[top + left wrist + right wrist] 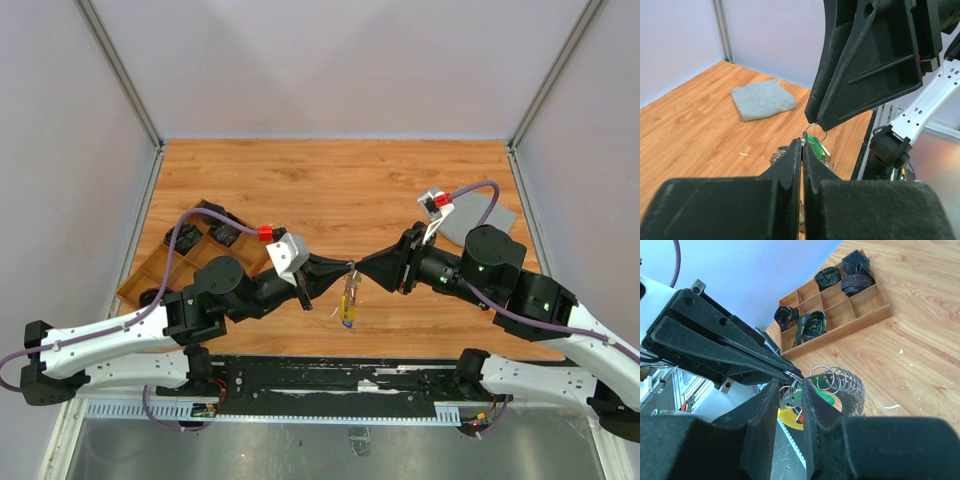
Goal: Put the keys on the keyring
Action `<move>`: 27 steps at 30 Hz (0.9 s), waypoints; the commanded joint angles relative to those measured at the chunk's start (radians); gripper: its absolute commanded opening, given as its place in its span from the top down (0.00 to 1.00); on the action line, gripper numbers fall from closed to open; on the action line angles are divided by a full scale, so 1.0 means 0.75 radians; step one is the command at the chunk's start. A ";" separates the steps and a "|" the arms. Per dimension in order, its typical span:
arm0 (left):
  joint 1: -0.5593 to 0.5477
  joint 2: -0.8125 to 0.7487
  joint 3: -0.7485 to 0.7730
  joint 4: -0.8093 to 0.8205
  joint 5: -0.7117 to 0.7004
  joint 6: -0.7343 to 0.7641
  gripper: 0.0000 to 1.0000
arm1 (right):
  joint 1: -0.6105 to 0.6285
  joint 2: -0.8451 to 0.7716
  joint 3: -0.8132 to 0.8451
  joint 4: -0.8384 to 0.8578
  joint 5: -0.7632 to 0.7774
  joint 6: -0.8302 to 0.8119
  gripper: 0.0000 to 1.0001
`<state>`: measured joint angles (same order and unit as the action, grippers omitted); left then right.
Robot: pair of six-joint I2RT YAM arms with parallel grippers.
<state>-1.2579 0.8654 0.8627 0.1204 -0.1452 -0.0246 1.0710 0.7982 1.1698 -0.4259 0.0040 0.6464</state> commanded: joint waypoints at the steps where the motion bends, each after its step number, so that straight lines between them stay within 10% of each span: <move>1: 0.004 -0.011 0.017 0.099 -0.011 0.008 1.00 | 0.000 0.000 0.007 0.006 -0.006 0.001 0.75; 27: 0.004 -0.029 0.011 0.109 -0.024 0.011 0.99 | 0.000 0.010 0.017 -0.107 0.100 -0.004 0.99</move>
<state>-1.2579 0.8654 0.8627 0.1257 -0.1486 -0.0238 1.0710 0.8089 1.1698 -0.4480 0.0196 0.6430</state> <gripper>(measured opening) 0.019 0.011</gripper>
